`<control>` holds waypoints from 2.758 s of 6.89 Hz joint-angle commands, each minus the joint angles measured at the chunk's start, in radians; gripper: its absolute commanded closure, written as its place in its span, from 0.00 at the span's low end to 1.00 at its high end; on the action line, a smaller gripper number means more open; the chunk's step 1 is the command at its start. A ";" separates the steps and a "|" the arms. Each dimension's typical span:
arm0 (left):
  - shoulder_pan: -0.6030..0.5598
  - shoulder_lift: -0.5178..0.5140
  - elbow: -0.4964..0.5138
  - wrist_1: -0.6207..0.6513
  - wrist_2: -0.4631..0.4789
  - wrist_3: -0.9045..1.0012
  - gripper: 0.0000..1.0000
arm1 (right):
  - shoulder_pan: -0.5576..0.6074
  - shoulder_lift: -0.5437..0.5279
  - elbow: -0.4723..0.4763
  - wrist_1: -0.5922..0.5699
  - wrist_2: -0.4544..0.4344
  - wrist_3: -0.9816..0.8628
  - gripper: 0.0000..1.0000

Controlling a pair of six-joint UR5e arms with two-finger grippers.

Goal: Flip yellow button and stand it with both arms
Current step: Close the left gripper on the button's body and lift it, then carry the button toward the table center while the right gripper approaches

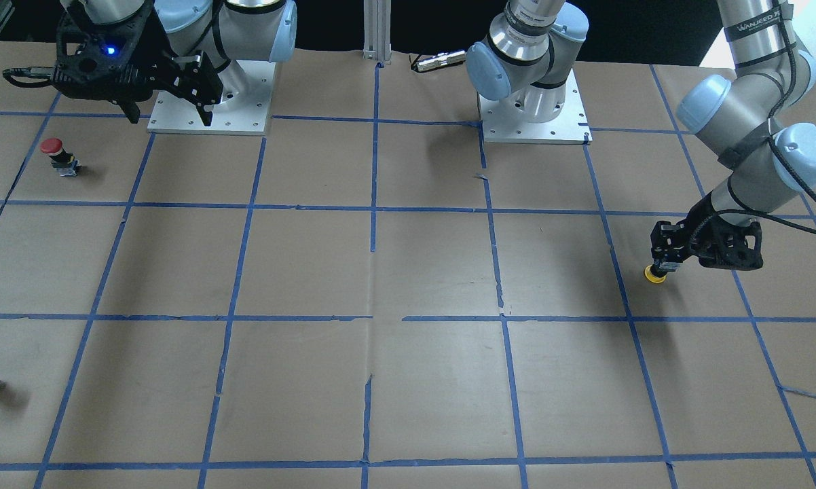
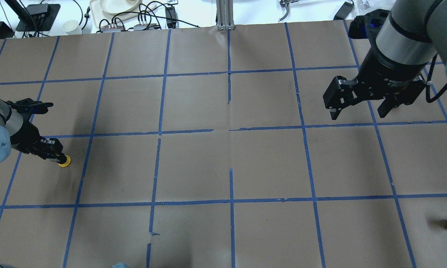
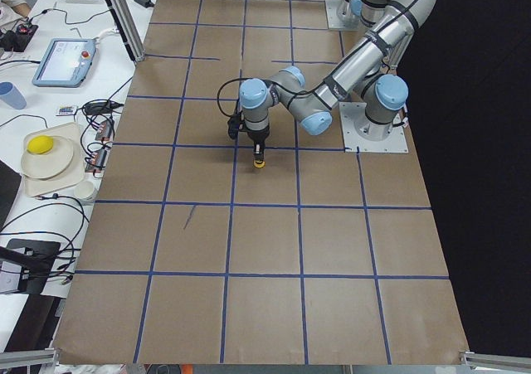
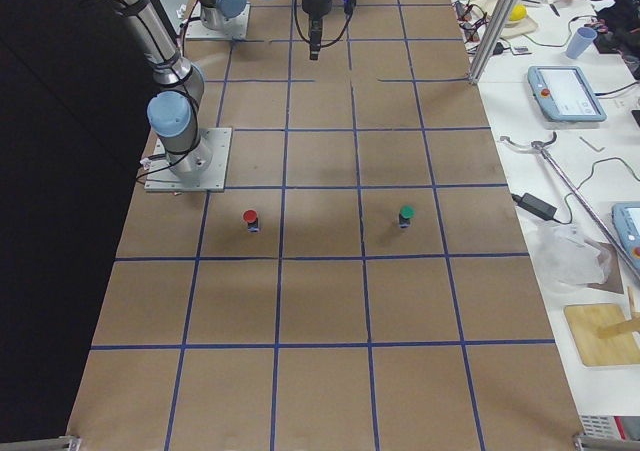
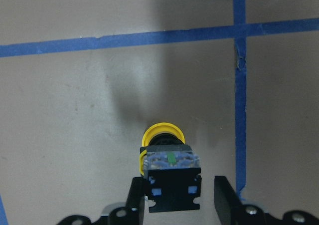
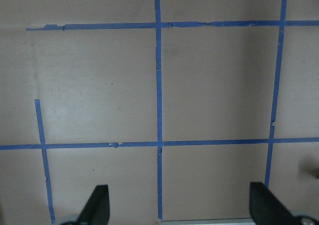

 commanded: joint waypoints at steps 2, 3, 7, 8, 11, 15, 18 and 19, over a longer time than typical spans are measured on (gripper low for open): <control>-0.003 0.018 0.009 -0.013 -0.004 0.005 0.85 | -0.003 0.002 0.001 -0.008 0.009 0.029 0.00; -0.003 0.018 0.009 -0.015 -0.006 0.005 0.87 | -0.003 0.002 0.001 -0.008 0.009 0.029 0.00; -0.020 0.028 0.009 -0.285 -0.553 -0.006 0.88 | -0.002 0.001 0.001 -0.024 0.015 0.029 0.00; -0.035 0.014 0.002 -0.356 -0.719 0.002 0.88 | -0.003 0.007 0.001 -0.037 0.059 0.031 0.00; -0.279 0.006 -0.067 -0.400 -1.219 0.005 0.90 | -0.015 0.010 -0.007 -0.040 0.242 0.246 0.00; -0.524 0.040 -0.133 -0.383 -1.755 0.026 0.98 | -0.156 0.037 0.002 -0.032 0.678 0.400 0.00; -0.638 0.038 -0.132 -0.311 -1.970 0.040 0.98 | -0.155 0.102 0.002 -0.024 0.801 0.405 0.00; -0.643 0.037 -0.132 -0.312 -1.975 0.040 0.98 | -0.158 0.107 0.001 -0.023 0.884 0.469 0.00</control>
